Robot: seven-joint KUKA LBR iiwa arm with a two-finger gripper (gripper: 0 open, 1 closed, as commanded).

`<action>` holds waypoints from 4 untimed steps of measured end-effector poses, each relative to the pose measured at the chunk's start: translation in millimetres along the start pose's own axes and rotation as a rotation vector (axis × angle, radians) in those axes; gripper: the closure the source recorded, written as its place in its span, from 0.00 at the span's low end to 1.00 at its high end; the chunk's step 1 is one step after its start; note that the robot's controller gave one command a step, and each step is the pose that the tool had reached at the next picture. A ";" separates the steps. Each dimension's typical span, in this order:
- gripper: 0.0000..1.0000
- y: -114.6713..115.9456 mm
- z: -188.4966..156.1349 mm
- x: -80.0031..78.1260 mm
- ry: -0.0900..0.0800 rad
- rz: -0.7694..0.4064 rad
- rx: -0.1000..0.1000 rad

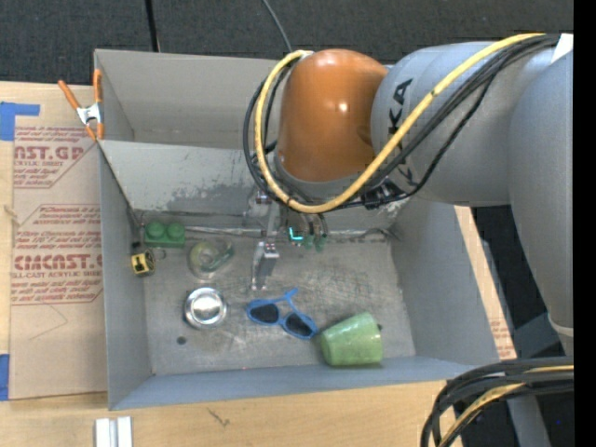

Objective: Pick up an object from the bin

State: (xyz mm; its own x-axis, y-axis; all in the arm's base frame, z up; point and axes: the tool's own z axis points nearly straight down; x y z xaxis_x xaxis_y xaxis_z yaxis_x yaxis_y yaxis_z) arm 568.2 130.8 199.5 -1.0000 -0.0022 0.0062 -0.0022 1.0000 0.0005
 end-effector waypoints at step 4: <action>1.00 -94.0 -20.8 51.8 -0.016 -0.167 0.001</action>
Offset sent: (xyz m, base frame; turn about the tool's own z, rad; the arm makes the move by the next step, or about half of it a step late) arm -0.0677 -0.0111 -0.0930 -0.1455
